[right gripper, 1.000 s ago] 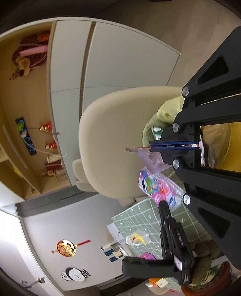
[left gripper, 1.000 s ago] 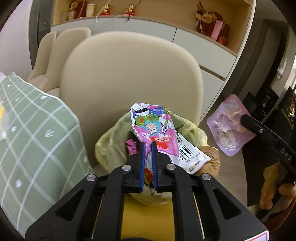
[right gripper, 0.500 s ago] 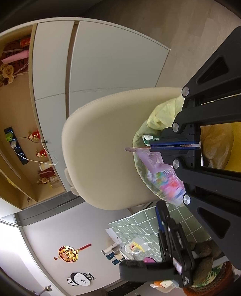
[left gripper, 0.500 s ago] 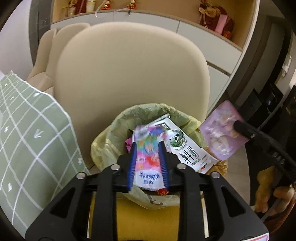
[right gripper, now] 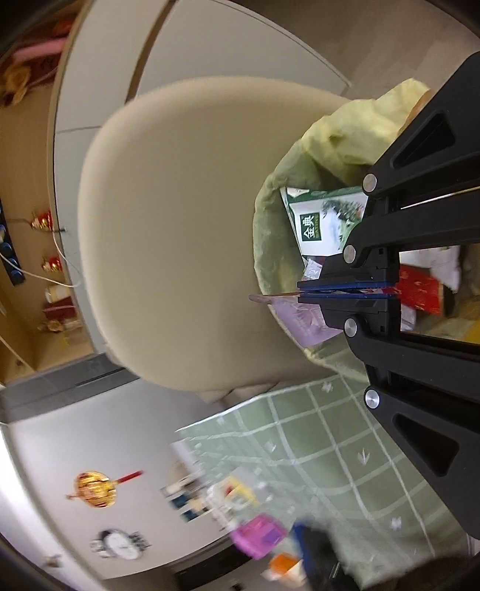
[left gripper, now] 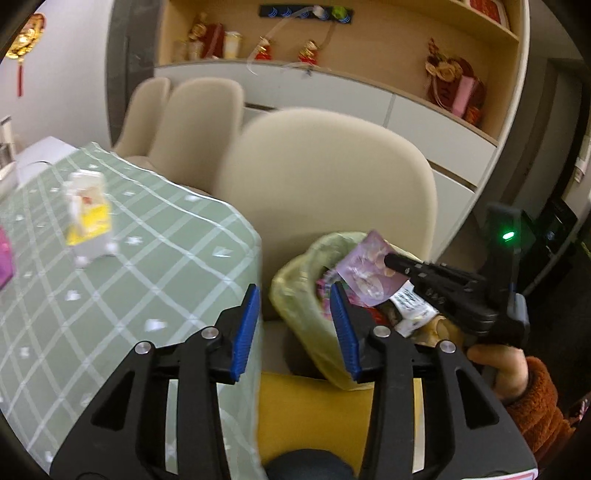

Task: Collect trash

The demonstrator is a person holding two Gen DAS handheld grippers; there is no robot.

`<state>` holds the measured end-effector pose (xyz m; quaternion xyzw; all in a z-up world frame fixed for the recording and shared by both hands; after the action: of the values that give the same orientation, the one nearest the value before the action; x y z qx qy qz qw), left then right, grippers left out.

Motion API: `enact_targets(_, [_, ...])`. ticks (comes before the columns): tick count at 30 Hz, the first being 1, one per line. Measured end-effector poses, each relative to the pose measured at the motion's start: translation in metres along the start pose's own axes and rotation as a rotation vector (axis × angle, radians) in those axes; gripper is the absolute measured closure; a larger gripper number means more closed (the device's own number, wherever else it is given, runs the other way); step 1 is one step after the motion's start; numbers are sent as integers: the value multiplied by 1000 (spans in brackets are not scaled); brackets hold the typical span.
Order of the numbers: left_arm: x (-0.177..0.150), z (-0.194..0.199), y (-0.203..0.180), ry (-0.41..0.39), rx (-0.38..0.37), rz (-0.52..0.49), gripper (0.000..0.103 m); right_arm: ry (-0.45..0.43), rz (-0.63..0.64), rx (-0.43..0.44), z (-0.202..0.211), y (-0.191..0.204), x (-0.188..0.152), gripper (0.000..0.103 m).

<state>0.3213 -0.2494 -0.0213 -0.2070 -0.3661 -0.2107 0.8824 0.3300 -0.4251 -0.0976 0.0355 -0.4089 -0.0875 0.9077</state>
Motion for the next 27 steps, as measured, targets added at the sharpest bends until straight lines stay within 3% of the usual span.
enact_targets(8, [-14, 26, 45, -13, 36, 81, 64, 72, -7, -49, -24, 5, -15, 97])
enact_targets(9, [-16, 28, 47, -13, 38, 87, 63, 67, -3, -56, -22, 6, -16, 94])
enact_targets(10, [-21, 33, 52, -13, 43, 101, 61, 61, 7, -59, -18, 7, -17, 82])
enact_targets(12, [-28, 40, 59, -15, 49, 122, 57, 34, 5, -37, -4, 9, -18, 65])
enact_targets(19, [-62, 77, 63, -48, 89, 152, 45, -51, 10, 2, 65, 29, -29, 65])
enact_targets(21, [-72, 89, 60, -67, 101, 146, 34, -71, 39, 36, 90, 48, -38, 65])
enact_targets(27, [-101, 134, 52, -166, 203, 106, 21, -150, 146, 108, 155, 111, -68, 65])
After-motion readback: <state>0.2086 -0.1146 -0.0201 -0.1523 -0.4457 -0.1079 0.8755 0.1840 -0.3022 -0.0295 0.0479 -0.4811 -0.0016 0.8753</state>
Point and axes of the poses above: each gripper's, at about its wrist camera, not at the fingertips, and z roughly against the way its jaws point, y to its left, x to its top, the point moved 7 cm from there along -z, roughly the way its jaws point, and after that the axes turned 3 degrees about z, right-handed, at the moved point
